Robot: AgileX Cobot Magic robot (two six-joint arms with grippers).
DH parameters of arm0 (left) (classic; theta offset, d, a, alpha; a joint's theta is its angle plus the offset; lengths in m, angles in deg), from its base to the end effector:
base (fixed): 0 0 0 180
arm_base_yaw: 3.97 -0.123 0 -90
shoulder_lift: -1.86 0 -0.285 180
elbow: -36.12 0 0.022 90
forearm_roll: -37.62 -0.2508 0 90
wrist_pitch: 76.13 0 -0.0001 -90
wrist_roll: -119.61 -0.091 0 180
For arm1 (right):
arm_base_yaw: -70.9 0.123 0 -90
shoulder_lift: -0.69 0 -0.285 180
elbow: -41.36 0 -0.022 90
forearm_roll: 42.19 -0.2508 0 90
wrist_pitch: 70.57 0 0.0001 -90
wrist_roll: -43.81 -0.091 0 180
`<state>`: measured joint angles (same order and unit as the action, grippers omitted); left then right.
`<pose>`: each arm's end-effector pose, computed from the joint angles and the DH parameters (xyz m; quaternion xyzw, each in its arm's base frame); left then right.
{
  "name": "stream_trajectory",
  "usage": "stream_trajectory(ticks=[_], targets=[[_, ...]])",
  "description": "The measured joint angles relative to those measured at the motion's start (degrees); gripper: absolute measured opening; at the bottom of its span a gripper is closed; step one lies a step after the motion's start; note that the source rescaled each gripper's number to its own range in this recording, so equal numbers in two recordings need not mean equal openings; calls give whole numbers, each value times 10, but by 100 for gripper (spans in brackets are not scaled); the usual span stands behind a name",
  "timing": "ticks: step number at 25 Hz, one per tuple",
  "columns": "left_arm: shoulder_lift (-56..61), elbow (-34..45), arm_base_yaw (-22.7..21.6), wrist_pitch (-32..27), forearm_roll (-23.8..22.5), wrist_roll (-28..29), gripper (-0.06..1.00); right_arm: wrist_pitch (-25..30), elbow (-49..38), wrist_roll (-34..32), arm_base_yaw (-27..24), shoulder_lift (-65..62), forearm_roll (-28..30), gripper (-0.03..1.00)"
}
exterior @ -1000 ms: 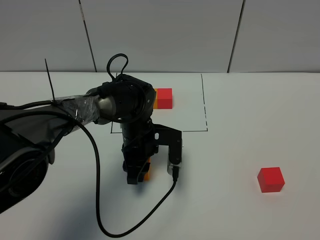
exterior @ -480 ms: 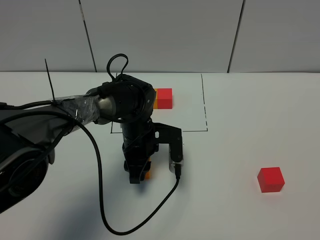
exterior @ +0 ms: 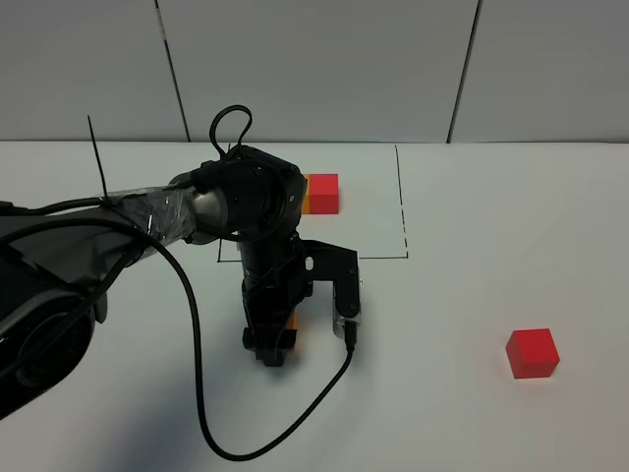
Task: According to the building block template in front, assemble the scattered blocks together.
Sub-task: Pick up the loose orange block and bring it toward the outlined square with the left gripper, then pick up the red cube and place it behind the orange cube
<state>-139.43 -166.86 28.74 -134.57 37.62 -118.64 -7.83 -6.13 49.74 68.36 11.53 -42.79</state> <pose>0.3859 -0.2479 0.1108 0.7127 0.7009 0.0063 0.0277 -0.0001 0.0009 0.2800 -0.0260 0.8703 -0.0311 0.4909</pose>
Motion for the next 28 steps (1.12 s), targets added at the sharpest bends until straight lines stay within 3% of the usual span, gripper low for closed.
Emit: stream_trajectory(ticks=[2, 4, 12, 19, 23, 28], targets=[[0, 0, 0, 3, 0, 0, 95, 0, 0, 0, 0, 0, 0, 63], [0, 0, 0, 7, 0, 0, 100, 0, 0, 0, 0, 0, 0, 63], [28, 0, 0, -3, 16, 47, 100, 0, 0, 0, 0, 0, 0, 63], [121, 0, -6, 15, 37, 166, 99, 0, 0, 0, 0, 0, 0, 63], [159, 0, -35, 29, -17, 257, 99, 0, 0, 0, 0, 0, 0, 63], [206, 0, -115, 38, -71, 359, 98, 0, 0, 0, 0, 0, 0, 63]])
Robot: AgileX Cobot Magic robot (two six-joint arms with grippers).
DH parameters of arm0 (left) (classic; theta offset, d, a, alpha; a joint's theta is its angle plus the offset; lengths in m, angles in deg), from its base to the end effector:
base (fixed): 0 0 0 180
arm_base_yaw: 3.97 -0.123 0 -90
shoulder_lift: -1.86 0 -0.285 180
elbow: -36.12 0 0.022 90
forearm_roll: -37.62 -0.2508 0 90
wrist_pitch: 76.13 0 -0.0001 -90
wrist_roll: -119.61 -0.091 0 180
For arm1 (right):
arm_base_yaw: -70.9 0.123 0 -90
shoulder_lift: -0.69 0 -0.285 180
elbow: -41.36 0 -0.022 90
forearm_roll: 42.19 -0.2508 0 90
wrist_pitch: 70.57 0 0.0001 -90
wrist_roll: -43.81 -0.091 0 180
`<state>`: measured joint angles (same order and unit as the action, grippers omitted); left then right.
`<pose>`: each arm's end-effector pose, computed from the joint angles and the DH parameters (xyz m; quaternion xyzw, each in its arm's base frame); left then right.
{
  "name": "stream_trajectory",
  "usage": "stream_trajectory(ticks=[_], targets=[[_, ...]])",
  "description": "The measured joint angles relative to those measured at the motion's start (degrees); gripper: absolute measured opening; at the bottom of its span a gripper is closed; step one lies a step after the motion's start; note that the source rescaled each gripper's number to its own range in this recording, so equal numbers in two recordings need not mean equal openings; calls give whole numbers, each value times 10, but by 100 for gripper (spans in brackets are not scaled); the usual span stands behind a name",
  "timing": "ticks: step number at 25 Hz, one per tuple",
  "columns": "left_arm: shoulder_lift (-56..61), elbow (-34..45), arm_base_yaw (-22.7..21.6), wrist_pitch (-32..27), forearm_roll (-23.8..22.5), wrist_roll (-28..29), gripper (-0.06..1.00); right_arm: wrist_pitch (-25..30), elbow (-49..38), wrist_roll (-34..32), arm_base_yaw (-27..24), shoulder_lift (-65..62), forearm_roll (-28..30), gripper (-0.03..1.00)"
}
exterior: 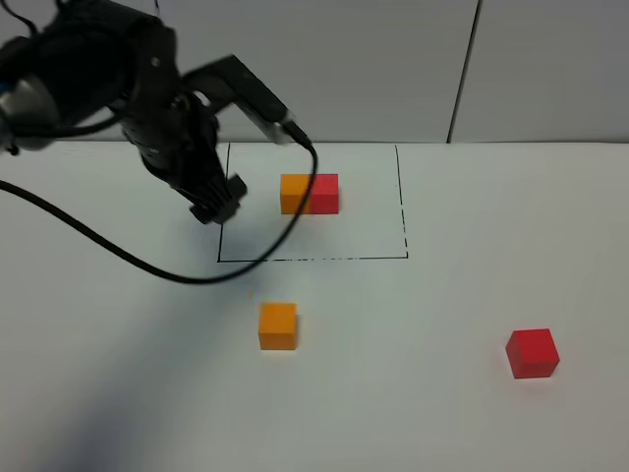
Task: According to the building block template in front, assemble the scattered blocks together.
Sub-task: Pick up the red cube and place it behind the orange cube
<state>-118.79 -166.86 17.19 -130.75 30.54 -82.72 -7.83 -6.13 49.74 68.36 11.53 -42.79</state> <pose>0.4128 -0.1500 0.2765 0.3801 0.8917 0.0599 0.2384 -0.0001 0.0009 0.2800 -0.0260 0.8703 -0.0311 0.4909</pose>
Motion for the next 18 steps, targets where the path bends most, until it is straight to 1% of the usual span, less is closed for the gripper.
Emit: stream_trajectory(ticks=[6, 8, 11, 14, 18], targets=[[52, 0, -132, -7, -1, 71, 97, 0, 0, 0, 0, 0, 0, 63], [68, 0, -177, -21, 0, 103, 97, 0, 0, 0, 0, 0, 0, 63], [87, 0, -247, -46, 14, 136, 97, 0, 0, 0, 0, 0, 0, 63], [108, 5, -288, -60, 45, 143, 95, 0, 0, 0, 0, 0, 0, 63], [153, 29, -292, -58, 71, 119, 93, 0, 0, 0, 0, 0, 0, 63]])
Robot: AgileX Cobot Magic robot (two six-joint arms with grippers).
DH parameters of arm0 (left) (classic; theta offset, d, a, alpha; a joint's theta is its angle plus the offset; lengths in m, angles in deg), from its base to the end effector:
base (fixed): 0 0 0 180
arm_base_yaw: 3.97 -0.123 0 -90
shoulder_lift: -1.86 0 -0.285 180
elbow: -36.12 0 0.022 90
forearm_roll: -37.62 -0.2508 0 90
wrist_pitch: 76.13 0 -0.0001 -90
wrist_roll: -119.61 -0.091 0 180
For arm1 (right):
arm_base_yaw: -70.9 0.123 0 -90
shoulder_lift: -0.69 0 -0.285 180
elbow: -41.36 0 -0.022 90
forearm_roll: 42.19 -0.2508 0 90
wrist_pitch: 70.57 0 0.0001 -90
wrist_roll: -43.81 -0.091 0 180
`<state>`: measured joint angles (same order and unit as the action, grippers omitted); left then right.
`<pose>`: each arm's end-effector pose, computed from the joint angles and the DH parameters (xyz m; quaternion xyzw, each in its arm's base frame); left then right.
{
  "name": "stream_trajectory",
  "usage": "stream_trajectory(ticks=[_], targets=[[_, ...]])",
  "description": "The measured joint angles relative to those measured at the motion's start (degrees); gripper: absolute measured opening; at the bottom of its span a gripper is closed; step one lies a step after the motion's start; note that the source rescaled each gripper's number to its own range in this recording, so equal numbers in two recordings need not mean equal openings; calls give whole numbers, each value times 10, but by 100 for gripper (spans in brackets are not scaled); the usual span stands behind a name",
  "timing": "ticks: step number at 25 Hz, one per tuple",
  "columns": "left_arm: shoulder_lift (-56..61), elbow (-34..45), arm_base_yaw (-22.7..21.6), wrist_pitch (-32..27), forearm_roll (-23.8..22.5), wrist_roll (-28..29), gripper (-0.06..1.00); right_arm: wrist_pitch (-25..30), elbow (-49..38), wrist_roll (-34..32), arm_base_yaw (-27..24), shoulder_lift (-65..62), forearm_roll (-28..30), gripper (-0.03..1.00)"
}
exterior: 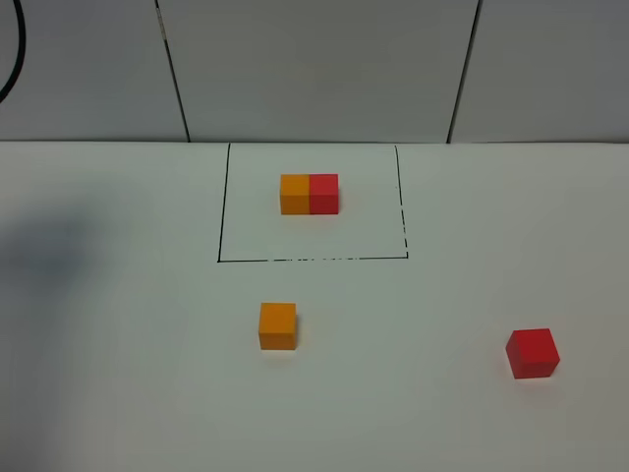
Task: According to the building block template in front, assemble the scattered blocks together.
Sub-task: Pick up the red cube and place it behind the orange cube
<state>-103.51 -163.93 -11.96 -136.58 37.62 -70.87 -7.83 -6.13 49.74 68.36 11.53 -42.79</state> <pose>0.3712 0.0521 0.3649 0.0208 0.9555 0.0472 0.2905 -0.0001 0.0009 0.2800 -0.0260 0.8703 -0.0311 0.4909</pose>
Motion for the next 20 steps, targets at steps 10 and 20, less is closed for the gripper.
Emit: stream_trajectory(ticks=[10, 20], targets=[[167, 195, 2, 78, 19, -3, 90, 0, 0, 0, 0, 0, 0, 63], [420, 403, 2, 164, 43, 2, 89, 0, 0, 0, 0, 0, 0, 63]])
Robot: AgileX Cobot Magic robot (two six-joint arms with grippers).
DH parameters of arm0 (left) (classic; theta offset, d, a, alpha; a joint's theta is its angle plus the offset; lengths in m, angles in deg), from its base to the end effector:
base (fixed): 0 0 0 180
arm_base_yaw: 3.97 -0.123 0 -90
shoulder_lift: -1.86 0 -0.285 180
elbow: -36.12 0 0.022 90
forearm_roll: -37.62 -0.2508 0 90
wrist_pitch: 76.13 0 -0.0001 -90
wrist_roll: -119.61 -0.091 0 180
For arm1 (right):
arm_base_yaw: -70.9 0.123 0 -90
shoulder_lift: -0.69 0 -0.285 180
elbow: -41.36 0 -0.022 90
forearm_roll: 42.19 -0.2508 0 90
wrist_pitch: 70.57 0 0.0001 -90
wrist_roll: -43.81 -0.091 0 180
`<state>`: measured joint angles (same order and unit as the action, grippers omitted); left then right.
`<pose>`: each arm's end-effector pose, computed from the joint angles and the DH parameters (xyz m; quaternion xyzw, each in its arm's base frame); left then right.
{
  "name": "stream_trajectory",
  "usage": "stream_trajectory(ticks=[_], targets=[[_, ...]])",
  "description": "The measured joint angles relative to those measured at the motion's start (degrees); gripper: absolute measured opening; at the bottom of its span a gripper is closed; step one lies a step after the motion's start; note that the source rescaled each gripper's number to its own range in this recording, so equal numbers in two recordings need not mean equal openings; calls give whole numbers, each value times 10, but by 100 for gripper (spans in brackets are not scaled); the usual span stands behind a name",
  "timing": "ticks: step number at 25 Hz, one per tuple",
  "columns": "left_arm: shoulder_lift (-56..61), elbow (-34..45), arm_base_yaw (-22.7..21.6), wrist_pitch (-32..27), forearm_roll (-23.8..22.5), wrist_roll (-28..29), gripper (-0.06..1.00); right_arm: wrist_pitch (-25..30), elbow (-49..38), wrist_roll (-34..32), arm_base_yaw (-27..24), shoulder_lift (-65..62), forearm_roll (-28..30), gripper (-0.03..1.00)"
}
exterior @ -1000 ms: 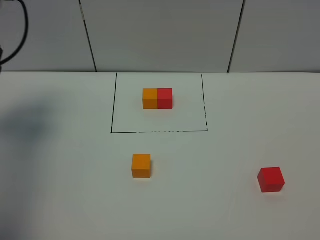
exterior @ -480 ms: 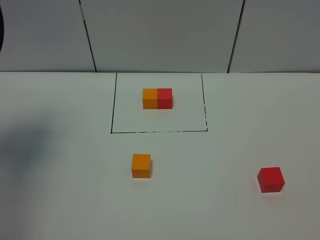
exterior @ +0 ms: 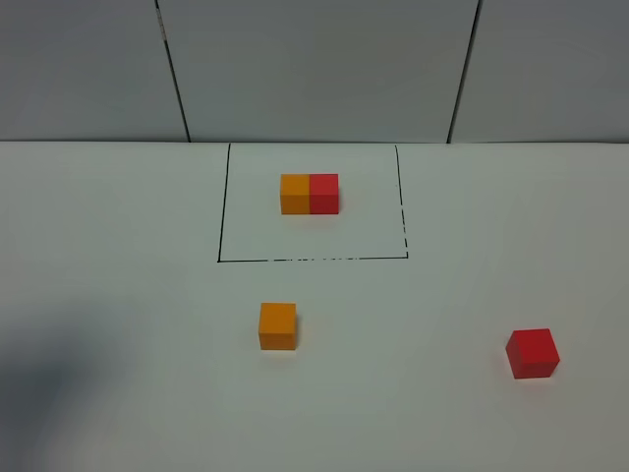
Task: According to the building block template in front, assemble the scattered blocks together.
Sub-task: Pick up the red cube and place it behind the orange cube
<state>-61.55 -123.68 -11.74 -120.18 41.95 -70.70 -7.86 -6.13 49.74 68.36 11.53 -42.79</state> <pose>0.1901 0.0211 0.3721 0.0071 0.8969 0.0341 0.4408 -0.0001 0.0009 0.2800 -0.0259 0.8701 -0.0311 0.4912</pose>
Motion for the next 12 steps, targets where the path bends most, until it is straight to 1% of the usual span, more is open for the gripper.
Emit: stream_trajectory(ticks=[3, 7, 12], targets=[[74, 28, 0, -7, 0, 21, 89, 0, 0, 0, 0, 0, 0, 63], [150, 60, 1, -40, 0, 37, 87, 0, 0, 0, 0, 0, 0, 63], [256, 107, 28, -84, -7, 41, 86, 0, 0, 0, 0, 0, 0, 63]])
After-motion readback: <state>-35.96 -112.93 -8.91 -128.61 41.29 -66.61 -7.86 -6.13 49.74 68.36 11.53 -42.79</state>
